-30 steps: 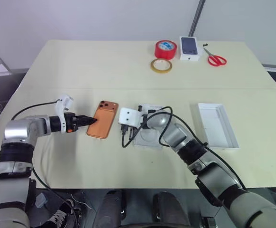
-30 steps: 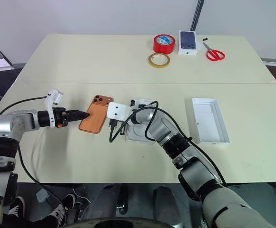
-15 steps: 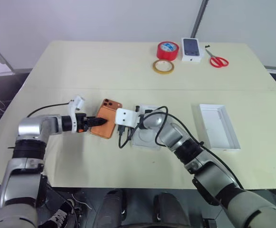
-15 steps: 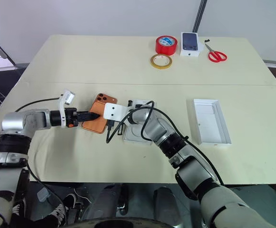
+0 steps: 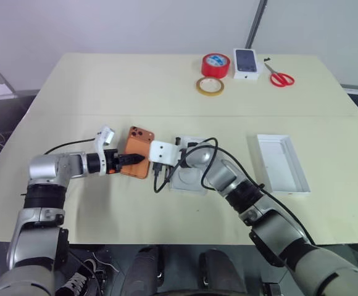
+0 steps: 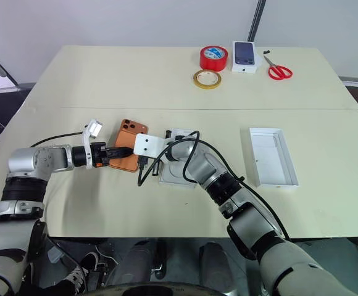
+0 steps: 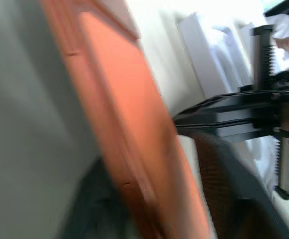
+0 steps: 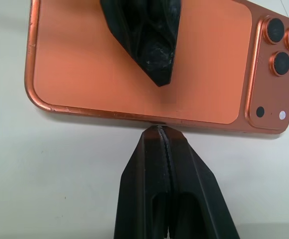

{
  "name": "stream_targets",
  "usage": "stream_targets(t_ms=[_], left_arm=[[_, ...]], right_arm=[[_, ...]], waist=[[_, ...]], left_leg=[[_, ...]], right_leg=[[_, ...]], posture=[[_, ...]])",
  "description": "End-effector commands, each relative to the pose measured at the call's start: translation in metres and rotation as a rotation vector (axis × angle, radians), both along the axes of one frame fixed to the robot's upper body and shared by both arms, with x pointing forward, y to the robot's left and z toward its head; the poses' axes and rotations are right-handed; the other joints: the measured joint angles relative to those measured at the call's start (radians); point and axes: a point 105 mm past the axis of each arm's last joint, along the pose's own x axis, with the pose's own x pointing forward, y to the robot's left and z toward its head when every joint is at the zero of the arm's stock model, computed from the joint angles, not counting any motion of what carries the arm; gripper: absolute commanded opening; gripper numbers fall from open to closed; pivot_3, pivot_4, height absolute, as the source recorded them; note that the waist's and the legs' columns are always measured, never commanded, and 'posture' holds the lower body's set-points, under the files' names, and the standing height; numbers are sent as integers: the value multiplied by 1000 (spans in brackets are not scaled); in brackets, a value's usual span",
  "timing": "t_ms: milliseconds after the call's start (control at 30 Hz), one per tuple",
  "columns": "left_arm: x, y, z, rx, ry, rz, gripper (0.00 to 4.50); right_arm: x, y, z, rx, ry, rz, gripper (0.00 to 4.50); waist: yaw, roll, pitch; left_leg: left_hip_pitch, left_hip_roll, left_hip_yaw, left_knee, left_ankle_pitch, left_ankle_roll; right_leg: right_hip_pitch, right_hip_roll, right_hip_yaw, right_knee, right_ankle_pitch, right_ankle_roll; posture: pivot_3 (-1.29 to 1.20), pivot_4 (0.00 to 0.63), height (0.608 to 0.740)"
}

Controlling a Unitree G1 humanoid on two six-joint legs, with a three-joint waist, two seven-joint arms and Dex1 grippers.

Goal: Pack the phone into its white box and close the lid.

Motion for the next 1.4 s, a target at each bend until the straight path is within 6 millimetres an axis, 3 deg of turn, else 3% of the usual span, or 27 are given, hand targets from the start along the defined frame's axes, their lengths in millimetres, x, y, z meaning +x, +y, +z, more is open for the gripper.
stream_targets(t_ms=[33, 267, 400, 467, 567, 667, 733, 933, 1333, 1400], left_arm=[[-7, 1, -14, -3, 73, 15, 161], [-11, 4, -16, -58, 98, 58, 23], [-9, 6, -4, -169, 64, 120, 23], [-11, 6, 6, -225, -9, 137, 23], [-23, 5, 11, -289, -10, 142, 0], [-30, 1, 9, -291, 18, 149, 0], [-34, -5, 10, -287, 15, 146, 0], [-40, -17, 20, -401, 66, 132, 0], [-38, -26, 25, -388, 14, 127, 0], [-37, -25, 24, -378, 13, 132, 0]], right_arm=[[2, 1, 8, 18, -24, 11, 0], [2, -4, 15, 54, -26, 13, 0], [-5, -5, 47, 258, 39, 58, 0], [-20, -8, 68, 419, 197, 120, 0], [-38, -24, 82, 487, 248, 207, 929], [-59, -53, 63, 364, 229, 254, 2384], [-73, -73, 47, 266, 225, 272, 2384], [-91, -106, 20, 158, 187, 252, 2384], [-86, -114, -4, 75, 117, 185, 2384], [-87, -112, -2, 95, 121, 186, 1861]], waist=[[2, 0, 0], [-4, 0, 0], [-2, 0, 0], [-1, -1, 1], [0, -1, 1], [7, -1, 1], [8, -1, 1], [-2, -1, 2], [6, -2, 2], [5, -2, 2]], left_leg=[[0, 0, 0, 0, 0, 0], [1, 1, 0, -1, 0, 0], [1, 1, 0, -1, 0, 0], [0, 1, 0, -1, 0, 0], [0, 2, 0, -1, -1, 0], [-1, 2, -1, -2, -1, 0], [-1, 2, -2, -3, -2, -1], [-1, 3, -1, -5, -2, 0], [-1, 3, -1, -6, -1, -2], [-1, 3, -1, -6, -1, -2]], right_leg=[[1, 0, 0, 0, 0, 0], [0, -1, 0, 0, 0, 0], [0, -1, 0, 0, 0, 0], [0, -2, 1, 0, 0, 0], [0, -2, 1, -2, 0, 0], [0, -3, 1, -4, 0, 0], [0, -3, 1, -9, 0, 0], [2, -2, 1, -12, 0, 0], [3, -2, 1, -13, 0, 0], [3, -2, 1, -13, 0, 0]], posture=[[0, 150, 728], [0, 150, 728], [0, 150, 728], [0, 150, 728], [0, 150, 728], [0, 150, 728], [0, 150, 728], [0, 150, 728], [0, 150, 728], [0, 150, 728]])
